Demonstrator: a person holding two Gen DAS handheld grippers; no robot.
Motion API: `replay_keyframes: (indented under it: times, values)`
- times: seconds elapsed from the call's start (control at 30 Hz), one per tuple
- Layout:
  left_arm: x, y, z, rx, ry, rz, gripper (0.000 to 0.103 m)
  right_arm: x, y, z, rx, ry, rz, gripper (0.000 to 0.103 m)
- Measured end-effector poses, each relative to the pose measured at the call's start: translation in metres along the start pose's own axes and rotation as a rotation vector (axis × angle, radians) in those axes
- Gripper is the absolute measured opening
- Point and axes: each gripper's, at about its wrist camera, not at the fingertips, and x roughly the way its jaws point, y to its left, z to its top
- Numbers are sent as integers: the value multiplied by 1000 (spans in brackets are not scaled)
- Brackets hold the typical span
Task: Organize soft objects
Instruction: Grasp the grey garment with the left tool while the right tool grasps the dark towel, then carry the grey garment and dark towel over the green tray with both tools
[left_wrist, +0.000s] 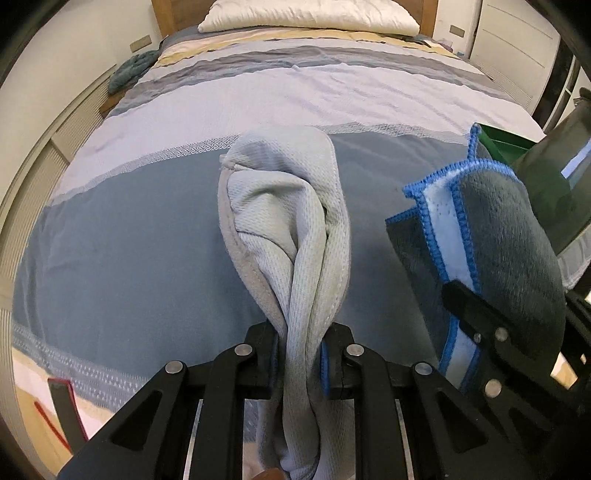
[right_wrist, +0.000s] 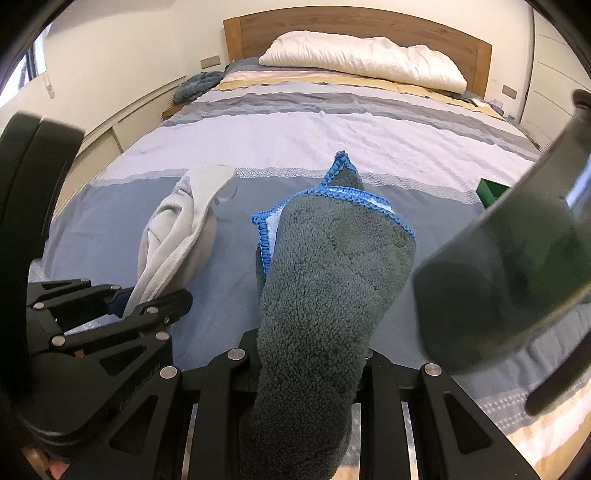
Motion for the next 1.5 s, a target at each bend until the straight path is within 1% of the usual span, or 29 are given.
replay_keyframes:
  times: [0.3,0.5,0.6,0.8,1.0,1.07,1.2,1.33,1.5]
  values:
    - [-32,-38,-12,-6,10,7,14,-58,-22,-30,-8,-8,23,22]
    - [-53,-59,-25,-4,13,12,14,-89,-38,-44,-33,10,51,22]
    - [-62,-70,-34,-7,16,15,14,-105,-49,-58,-46,29,67,22]
    - [-78,-92,-53,-23,18,23,14,-127,-73,-68,-70,54,69,22]
    - [-94,-117,-71,-2,7,25,14,-154,-97,-78,-86,63,48,22]
    - [-96,-126,-76,-1,28,-10,14,-165,-105,-83,-89,69,43,22]
    - [-100,-150,-88,30,56,-50,15,-182,-121,-94,-92,83,27,22]
    - [-100,-177,-98,83,88,-84,15,-202,-143,-107,-87,105,3,22]
    - [-106,-213,-108,158,102,-120,15,-219,-170,-114,-63,127,-39,22]
